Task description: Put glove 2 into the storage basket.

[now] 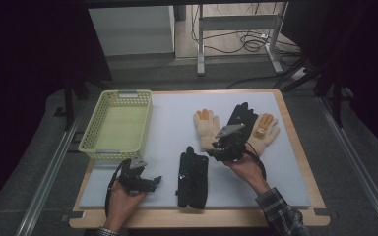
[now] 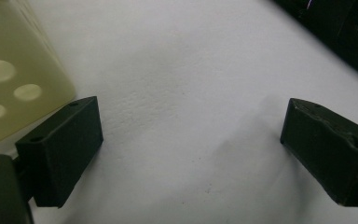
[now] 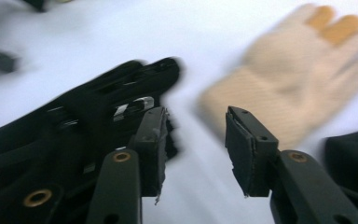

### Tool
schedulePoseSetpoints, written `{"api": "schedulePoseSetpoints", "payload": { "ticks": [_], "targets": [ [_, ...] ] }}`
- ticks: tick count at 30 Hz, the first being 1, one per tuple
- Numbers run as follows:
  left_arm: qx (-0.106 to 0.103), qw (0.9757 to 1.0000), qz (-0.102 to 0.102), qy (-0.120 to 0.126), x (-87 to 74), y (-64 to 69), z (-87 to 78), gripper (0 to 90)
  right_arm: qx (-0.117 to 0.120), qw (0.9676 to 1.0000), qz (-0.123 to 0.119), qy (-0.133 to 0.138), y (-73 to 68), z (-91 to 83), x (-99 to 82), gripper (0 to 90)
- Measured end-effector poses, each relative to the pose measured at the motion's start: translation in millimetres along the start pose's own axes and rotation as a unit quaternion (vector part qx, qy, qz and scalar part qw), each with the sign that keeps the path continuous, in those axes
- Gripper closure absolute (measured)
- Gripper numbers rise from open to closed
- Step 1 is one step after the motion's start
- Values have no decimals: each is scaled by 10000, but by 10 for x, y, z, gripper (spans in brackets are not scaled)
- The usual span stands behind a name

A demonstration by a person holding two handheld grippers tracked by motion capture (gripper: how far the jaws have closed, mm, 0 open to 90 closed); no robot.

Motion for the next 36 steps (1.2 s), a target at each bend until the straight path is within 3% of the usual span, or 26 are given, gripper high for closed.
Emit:
{"api": "schedulePoseSetpoints", "payload": {
  "ticks": [6, 7, 10, 17, 21, 24, 31, 35, 36],
  "targets": [
    [-3, 10000, 5, -5, 0, -1, -1, 60, -263, 9996, 133, -27, 334, 103, 159, 585],
    [-3, 10000, 5, -5, 0, -1, -1, 60, -263, 9996, 133, -27, 334, 103, 159, 585],
    [-5, 10000, 3, 0, 0, -1, 0, 60, -419, 9989, 178, -60, 505, 216, 275, 535],
    [-7, 10000, 1, 1, 0, -1, 0, 60, -461, 9986, 250, -66, 674, 460, 374, 421],
    [-5, 10000, 1, 3, -1, -1, 0, 60, -481, 9984, 292, -59, 715, 533, 360, 415],
    [-5, 10000, 0, 2, -1, -1, 0, 60, -556, 9979, 319, -31, 739, 491, 342, 435],
    [-6, 10000, 1, 1, 0, -1, 0, 60, -743, 9953, 616, 67, 873, 268, 293, 593],
    [-5, 10000, 1, 2, -1, -1, 0, 60, -914, 9935, 674, 16, 922, 196, 252, 613],
    [-6, 10000, -1, 2, 0, -1, 1, 60, -1059, 9918, 715, -7, 994, 128, 200, 613]
  ]
}}
Point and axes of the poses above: each handheld gripper's, and its own axes: z roughly forward along the jaws, x roughly out of its top, y roughly to its right, the point moved 1 cm from there along z, roughly forward along the jaws, and after that the axes turned 8 degrees about x, right-handed, at the moved point
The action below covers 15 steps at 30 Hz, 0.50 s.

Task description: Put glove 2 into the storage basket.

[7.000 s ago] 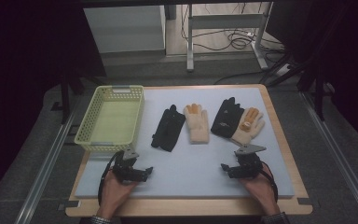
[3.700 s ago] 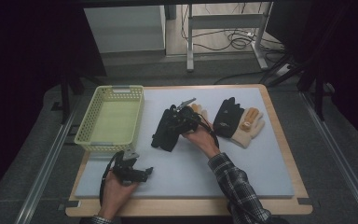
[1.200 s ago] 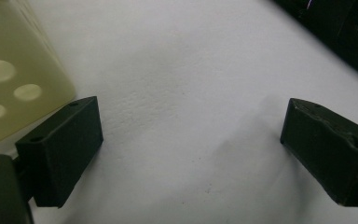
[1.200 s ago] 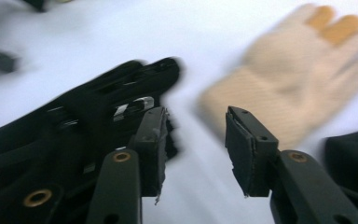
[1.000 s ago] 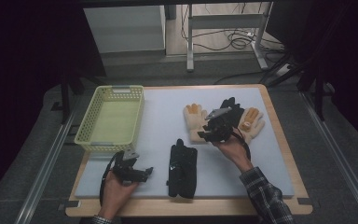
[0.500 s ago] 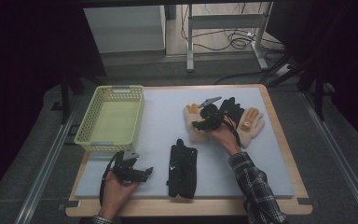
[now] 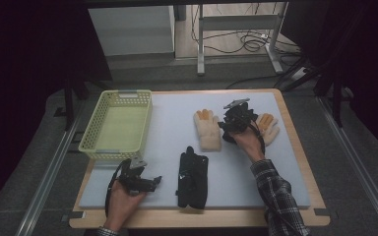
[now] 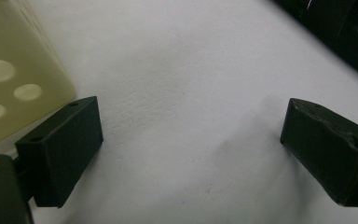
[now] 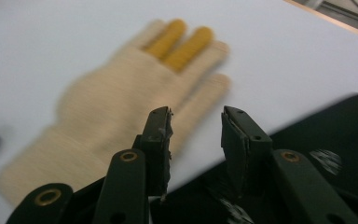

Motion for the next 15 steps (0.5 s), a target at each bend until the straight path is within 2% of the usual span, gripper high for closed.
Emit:
{"api": "schedulePoseSetpoints", "payload": {
  "ticks": [2, 3, 4, 6, 9, 11, 14, 15],
  "targets": [
    [1, 10000, 1, -1, 0, 0, 0, 60, -125, 9998, 146, 29, 126, -56, -47, 599],
    [1, 10000, 1, -1, 0, 0, 0, 60, -125, 9998, 146, 29, 126, -56, -47, 599],
    [0, 10000, -1, 0, 0, 0, 0, 60, -271, 9992, 286, 54, 251, -106, -94, 541],
    [0, 10000, 1, -1, 0, 0, 0, 60, -437, 9984, 371, 22, 361, -128, -140, 486],
    [-1, 10000, 1, -2, 0, 0, 0, 60, -516, 9974, 487, -94, 504, -110, -213, 388],
    [-1, 10000, 0, -2, 0, 0, 0, 60, -487, 9972, 535, -178, 559, -56, -255, 345],
    [0, 10000, -1, 0, 0, 0, 0, 60, -577, 9959, 475, -510, 572, 65, -313, 343],
    [0, 10000, -1, -1, 0, 0, 0, 60, -552, 9959, 575, -432, 573, 74, -324, 370]
  ]
}}
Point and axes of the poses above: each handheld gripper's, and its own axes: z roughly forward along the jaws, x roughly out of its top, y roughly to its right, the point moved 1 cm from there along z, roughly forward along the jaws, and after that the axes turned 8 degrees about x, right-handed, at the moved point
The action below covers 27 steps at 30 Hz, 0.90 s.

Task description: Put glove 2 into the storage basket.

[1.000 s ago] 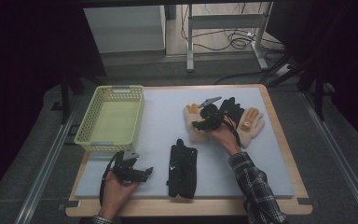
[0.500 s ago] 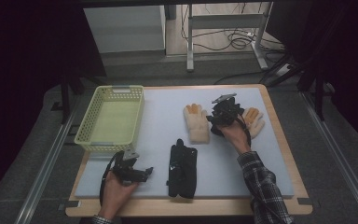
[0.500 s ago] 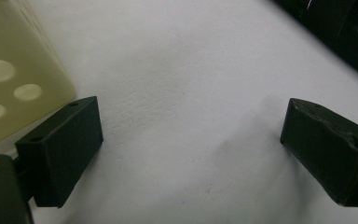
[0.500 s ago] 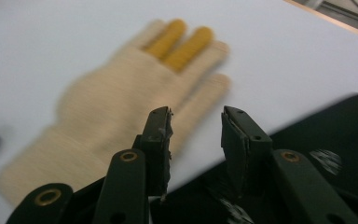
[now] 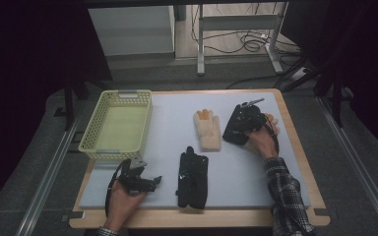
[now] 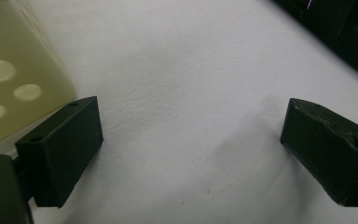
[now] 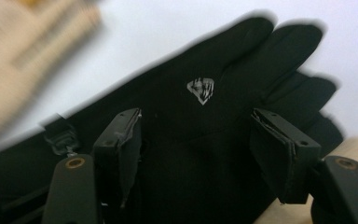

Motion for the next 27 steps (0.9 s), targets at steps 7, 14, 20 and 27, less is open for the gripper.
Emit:
{"api": "schedulePoseSetpoints", "payload": {
  "ticks": [7, 14, 20, 27],
  "targets": [
    [1, 10000, 2, 0, 0, 0, 0, 60, -111, 9998, 133, -62, -91, -33, 5, 635],
    [-2, 10000, 1, -1, 0, 0, 0, 60, -153, 9998, 62, -81, -154, -67, 29, 787],
    [0, 10000, 2, -2, 0, 0, 0, 60, 75, 9997, 154, 177, -171, -217, 23, 791],
    [1, 10000, 3, -2, 0, 0, 0, 60, 345, 9980, 83, 518, -305, -485, 54, 791]
  ]
}}
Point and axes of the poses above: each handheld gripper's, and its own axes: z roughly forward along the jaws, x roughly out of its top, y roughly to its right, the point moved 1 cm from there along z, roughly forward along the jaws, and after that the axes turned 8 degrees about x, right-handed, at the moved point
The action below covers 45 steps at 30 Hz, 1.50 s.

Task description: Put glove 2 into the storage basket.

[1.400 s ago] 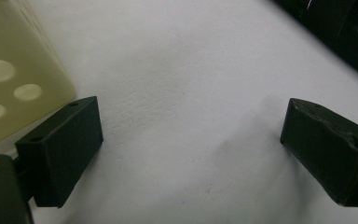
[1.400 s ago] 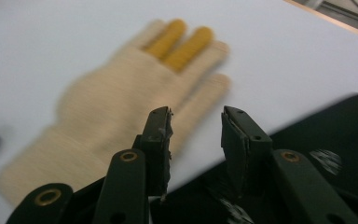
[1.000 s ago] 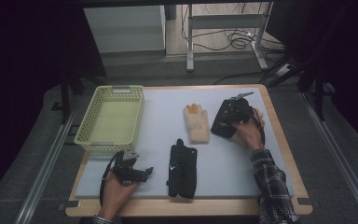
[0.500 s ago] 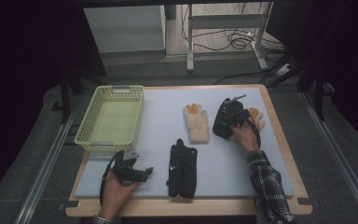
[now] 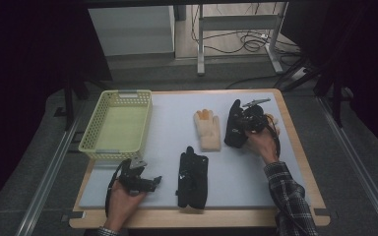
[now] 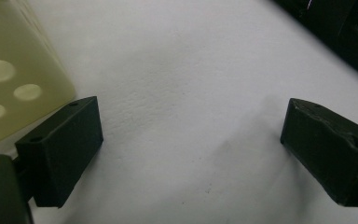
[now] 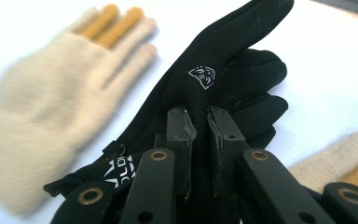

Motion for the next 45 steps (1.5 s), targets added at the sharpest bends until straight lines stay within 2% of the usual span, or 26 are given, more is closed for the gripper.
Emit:
{"api": "schedulePoseSetpoints", "payload": {
  "ticks": [7, 12, 16, 17, 18, 19, 20, 22, 23, 24, 25, 26, 27, 30, 32, 34, 39, 41, 42, 43, 45],
  "targets": [
    [2, 10000, 4, -3, 0, 0, -1, 60, 278, 9993, -198, 162, -308, -259, 33, 790],
    [2, 10000, 4, -3, 0, 0, -1, 60, 483, 9976, -424, 239, -626, -439, -20, 789],
    [5, 10000, 17, -5, 1, -2, -1, 60, 750, 9955, -512, 281, -900, -565, -91, 789],
    [5, 10000, 17, -5, 1, -2, -1, 60, 750, 9955, -512, 281, -900, -565, -91, 789],
    [10, 10000, 9, 0, 1, -1, 0, 60, 874, 9940, -578, 303, -1045, -607, -129, 788],
    [5, 10000, 10, 0, 1, -1, -1, 60, 944, 9933, -591, 300, -1119, -623, -150, 788],
    [5, 10000, 10, 0, 1, -1, -1, 60, 944, 9933, -591, 300, -1119, -623, -150, 788],
    [6, 10000, -6, 7, 1, 1, 0, 60, 1118, 9909, -688, 285, -1344, -640, -207, 787],
    [6, 10000, -4, 7, 1, 1, 0, 60, 1118, 9909, -688, 285, -1344, -640, -207, 787],
    [6, 10000, -4, 8, 1, 1, 0, 60, 1221, 9893, -757, 252, -1501, -630, -242, 786],
    [6, 10000, -4, 8, 1, 1, 0, 60, 1221, 9893, -757, 252, -1501, -630, -242, 786],
    [4, 10000, -15, 7, 0, 3, 0, 60, 1319, 9878, -801, 209, -1650, -606, -275, 785],
    [4, 10000, -15, 7, 0, 3, 0, 60, 1319, 9878, -801, 209, -1650, -606, -275, 785],
    [5, 10000, -15, 12, 0, 2, 0, 60, 1431, 9862, -831, 113, -1857, -531, -327, 783],
    [5, 10000, -13, 12, 0, 2, 0, 60, 1434, 9862, -828, 62, -1967, -461, -369, 783],
    [5, 10000, -15, 14, -1, 2, 1, 60, 1476, 9857, -807, 40, -2020, -393, -402, 781],
    [5, 10000, -18, 13, 0, 3, 0, 60, 1356, 9879, -750, -29, -2108, -228, -541, 749],
    [9, 10000, -18, 15, 0, 3, 1, 60, 1327, 9877, -816, -86, -2131, -182, -621, 626],
    [5, 10000, 3, 3, 0, 1, -1, 60, 1340, 9869, -882, -142, -2145, -164, -674, 497],
    [5, 10000, 3, 3, 0, 1, -1, 60, 1340, 9869, -882, -142, -2145, -164, -674, 497],
    [7, 10000, -1, 9, -1, 2, 0, 60, 1326, 9865, -952, -130, -2137, -195, -691, 427]
  ]
}}
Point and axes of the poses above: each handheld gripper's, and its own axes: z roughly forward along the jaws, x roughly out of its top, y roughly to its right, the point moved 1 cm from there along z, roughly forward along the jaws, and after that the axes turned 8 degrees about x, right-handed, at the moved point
